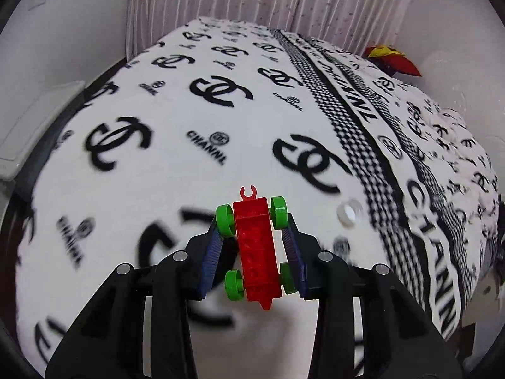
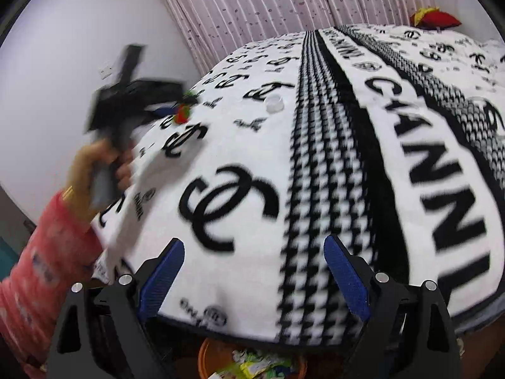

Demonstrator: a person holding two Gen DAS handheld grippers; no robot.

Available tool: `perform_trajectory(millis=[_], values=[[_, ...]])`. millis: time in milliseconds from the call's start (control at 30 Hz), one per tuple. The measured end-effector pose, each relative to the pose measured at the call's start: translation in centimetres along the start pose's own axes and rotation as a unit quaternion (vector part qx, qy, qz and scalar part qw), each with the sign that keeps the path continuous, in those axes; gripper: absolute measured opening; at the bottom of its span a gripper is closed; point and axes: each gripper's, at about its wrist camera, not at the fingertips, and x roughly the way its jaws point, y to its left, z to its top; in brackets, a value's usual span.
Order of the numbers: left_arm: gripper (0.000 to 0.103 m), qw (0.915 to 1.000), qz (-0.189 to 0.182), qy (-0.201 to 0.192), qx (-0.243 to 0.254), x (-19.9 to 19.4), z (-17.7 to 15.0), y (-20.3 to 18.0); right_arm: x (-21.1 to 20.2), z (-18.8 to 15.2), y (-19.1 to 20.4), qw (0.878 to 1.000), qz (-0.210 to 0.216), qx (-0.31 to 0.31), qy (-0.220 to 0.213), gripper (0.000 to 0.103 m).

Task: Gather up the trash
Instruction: 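Reach to the bed and grasp the red toy block with the left tool, then hold the red block in the left tool while the right tool grasps the white bottle cap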

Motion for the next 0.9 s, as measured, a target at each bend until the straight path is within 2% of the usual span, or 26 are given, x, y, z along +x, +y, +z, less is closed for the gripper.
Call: perform_trajectory(millis=[167, 333, 500, 567, 633, 667, 700, 767, 833, 900], values=[[0.038, 0.9994, 0.009, -0.025, 0.022, -4.5, -3.9, 0.9, 3.5, 4.6, -0.1, 0.999, -0.043, -0.026, -0.017, 0.088], [0.038, 0.9992, 0.011, -0.032, 0.019, -7.5, -7.5, 2.4, 8.5, 10.1, 0.4, 0.995, -0.078, -0.053, -0.026, 0.087], [0.038, 0.9992, 0.024, -0.031, 0.008, -8.8, -9.8, 3.7, 13.6, 14.4, 0.8, 0.994, -0.098, -0.052, -0.012, 0.083], [0.038, 0.9992, 0.028, -0.027, -0.002, -8.9, -10.4, 4.4, 16.0, 15.9, 0.9, 0.991, -0.118, -0.056, 0.0, 0.082], [0.038, 0.9992, 0.029, -0.025, -0.009, -8.9, -10.6, 4.9, 17.9, 16.7, 0.7, 0.989, -0.137, -0.055, 0.015, 0.075], [0.038, 0.9991, 0.032, -0.025, -0.01, -9.0, -10.8, 5.1, 19.0, 17.0, 0.5, 0.987, -0.148, -0.053, 0.027, 0.069], [0.038, 0.999, 0.033, -0.025, -0.013, -9.1, -10.9, 5.3, 19.6, 17.0, 0.4, 0.986, -0.152, -0.051, 0.037, 0.056], [0.038, 0.9991, 0.031, -0.025, -0.014, -9.3, -11.1, 5.5, 20.3, 17.0, 0.3, 0.984, -0.162, -0.053, 0.049, 0.05], [0.038, 0.9991, 0.03, -0.025, -0.014, -9.5, -11.3, 5.5, 19.8, 16.8, 0.7, 0.983, -0.169, -0.061, 0.045, 0.031], [0.038, 0.9992, 0.029, -0.026, -0.01, -9.9, -11.5, 5.3, 19.0, 16.4, 1.0, 0.982, -0.17, -0.065, 0.044, 0.032]])
